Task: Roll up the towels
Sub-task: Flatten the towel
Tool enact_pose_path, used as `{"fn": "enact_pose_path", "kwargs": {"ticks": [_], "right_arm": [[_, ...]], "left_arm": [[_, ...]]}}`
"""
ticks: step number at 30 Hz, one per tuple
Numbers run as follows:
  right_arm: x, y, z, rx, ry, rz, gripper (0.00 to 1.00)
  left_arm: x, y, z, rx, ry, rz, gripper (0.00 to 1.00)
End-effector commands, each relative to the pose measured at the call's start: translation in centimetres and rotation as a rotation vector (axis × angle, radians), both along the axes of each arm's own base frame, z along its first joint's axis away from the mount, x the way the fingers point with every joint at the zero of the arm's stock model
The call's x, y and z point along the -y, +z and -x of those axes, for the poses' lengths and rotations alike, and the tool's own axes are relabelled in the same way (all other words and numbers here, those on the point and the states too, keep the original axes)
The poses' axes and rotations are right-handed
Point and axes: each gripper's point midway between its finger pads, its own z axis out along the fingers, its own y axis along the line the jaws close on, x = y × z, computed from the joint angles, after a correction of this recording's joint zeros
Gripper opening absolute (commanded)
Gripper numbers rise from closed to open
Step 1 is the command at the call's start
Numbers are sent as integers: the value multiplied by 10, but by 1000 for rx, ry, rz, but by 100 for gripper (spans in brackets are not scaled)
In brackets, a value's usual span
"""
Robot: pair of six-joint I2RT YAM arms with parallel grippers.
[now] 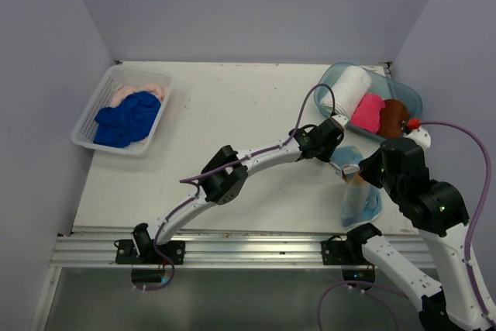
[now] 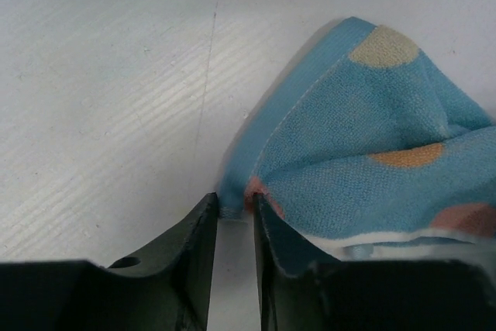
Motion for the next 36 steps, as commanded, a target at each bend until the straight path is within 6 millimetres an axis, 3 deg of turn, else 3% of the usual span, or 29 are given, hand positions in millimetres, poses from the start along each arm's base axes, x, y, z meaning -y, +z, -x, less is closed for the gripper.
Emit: {"fn": "enact_pose_path", "kwargs": {"ticks": [1,5,8,9,10,11,12,13,14,17,18,19,20,21,22,23,24,25,27,31,32,34,35,36], "right_arm": [[-2,5,-8,22,-19,-14,0],[0,4,-7,18,-26,-11,0],[2,3,-7,15,-32,-4,0],[2,3,-7,16,-34,-2,0],[3,4,-7,17,-39,4,0],[4,2,-7,12,-40,7,0],[4,1,-7,9,-41,10,0],[1,-7,-10,0,-30,10,0],[1,-7,-10,0,-30,10,0],[-15,-25,-16,-36,17,-35,0],[-20,-29,-18,-43,32,-51,0],[-28,-40,-20,-64,53,-68,0],[-33,-43,-24,-60,60,-90,0],[-36,-46,-25,-65,69,-99,0],[-41,-56,-25,-90,88,-112,0],[-44,-59,-25,-95,96,-120,0],[-47,-62,-26,-102,103,-129,0],[-51,-67,-29,-113,114,-135,0],[-57,-74,-29,-129,141,-148,0],[-64,-92,-25,-185,186,-144,0],[-64,-96,-24,-195,190,-143,0],[-64,-105,-21,-214,191,-140,0],[-64,-106,-20,-214,193,-140,0],[-62,-107,-19,-214,188,-136,0]], "left_arm": [[-1,-27,9,-15,-23,-52,27],[-3,-24,10,-17,-25,-53,0],[-11,-17,8,-21,-9,-55,0],[-13,5,7,-7,2,-33,0],[-20,13,4,0,17,-31,0],[-39,1,6,1,46,-79,0],[-47,39,3,36,66,-34,0],[-92,64,4,29,130,12,0],[-92,64,4,29,131,12,0],[-157,80,-6,-22,230,45,0],[-186,61,2,-44,260,-3,0],[-202,83,4,-19,284,28,0],[-236,63,11,-46,330,-26,0],[-253,61,15,-54,355,-39,0],[-268,74,19,-41,376,-19,0],[-288,71,19,-50,426,-29,0],[-312,53,32,-85,456,-85,0],[-322,60,35,-81,484,-62,0],[-355,42,48,-120,555,-114,0],[-377,35,62,-169,632,-97,0],[-376,32,65,-188,633,-92,9],[-372,29,67,-211,637,-77,43],[-370,29,66,-215,635,-66,52],[-365,29,65,-219,626,-47,70]]}}
